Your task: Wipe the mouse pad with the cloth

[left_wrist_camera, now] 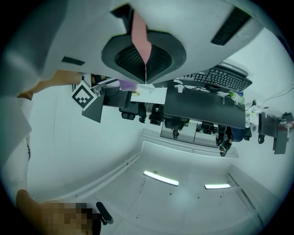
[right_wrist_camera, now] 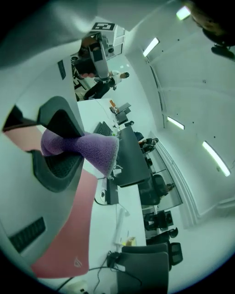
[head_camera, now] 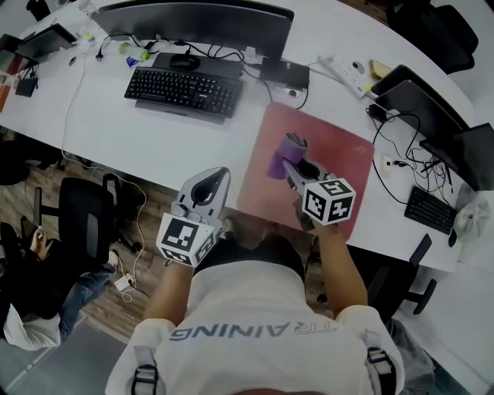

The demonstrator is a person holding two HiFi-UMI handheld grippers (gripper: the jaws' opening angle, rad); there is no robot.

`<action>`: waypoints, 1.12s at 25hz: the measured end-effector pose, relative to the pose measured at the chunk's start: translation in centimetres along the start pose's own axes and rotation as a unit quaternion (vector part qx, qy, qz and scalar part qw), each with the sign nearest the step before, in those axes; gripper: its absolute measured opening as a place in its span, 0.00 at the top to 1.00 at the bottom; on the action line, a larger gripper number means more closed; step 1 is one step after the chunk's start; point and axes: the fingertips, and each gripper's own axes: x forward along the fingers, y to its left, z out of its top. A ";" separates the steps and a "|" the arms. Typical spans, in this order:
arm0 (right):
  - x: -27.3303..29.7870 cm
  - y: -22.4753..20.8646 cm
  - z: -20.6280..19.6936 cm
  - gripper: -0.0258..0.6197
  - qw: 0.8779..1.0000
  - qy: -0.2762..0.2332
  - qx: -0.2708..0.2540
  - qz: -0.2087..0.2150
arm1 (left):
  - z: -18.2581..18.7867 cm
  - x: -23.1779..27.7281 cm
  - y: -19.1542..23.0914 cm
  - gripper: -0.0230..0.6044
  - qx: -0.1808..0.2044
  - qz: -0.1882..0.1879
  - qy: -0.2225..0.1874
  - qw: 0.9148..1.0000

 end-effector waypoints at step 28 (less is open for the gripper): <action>9.9 -7.2 -11.3 0.80 0.975 0.158 0.159 0.007 | -2.3 1.4 -0.2 0.91 -0.035 0.013 0.028 0.999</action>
